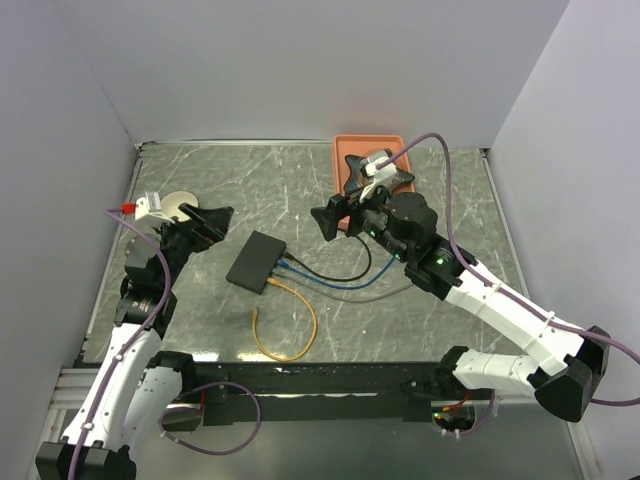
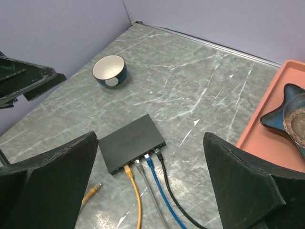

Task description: Insert the plug into the switch port

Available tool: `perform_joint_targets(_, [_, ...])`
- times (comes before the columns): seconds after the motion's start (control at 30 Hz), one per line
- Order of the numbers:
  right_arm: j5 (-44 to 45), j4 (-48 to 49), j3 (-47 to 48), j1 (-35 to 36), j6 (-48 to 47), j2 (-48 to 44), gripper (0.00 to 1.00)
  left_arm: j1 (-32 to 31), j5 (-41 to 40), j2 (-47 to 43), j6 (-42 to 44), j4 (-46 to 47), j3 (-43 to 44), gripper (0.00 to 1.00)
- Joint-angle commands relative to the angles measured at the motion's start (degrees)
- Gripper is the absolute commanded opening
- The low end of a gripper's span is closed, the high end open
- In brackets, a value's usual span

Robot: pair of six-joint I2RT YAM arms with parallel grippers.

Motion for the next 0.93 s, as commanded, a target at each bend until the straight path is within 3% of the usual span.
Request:
perform_joint_targets(0.0, [1.0,1.3,1.2,0.2,-0.9,0.3,0.99,-0.1,1.4,0.6,0.3,2.9,0.1,0.96])
perform_joint_targets(0.57, [-0.3,-0.3,2.0,0.2,-0.9,0.8,0.99,-0.1,-4.9,-2.5,-2.5,2.8,-2.1,0.96])
perform_joint_targets(0.9, [0.5,-0.4,1.6,0.2,-1.3,1.3,0.99,-0.1,-8.7,-4.0,5.1,3.7,-4.0,0.96])
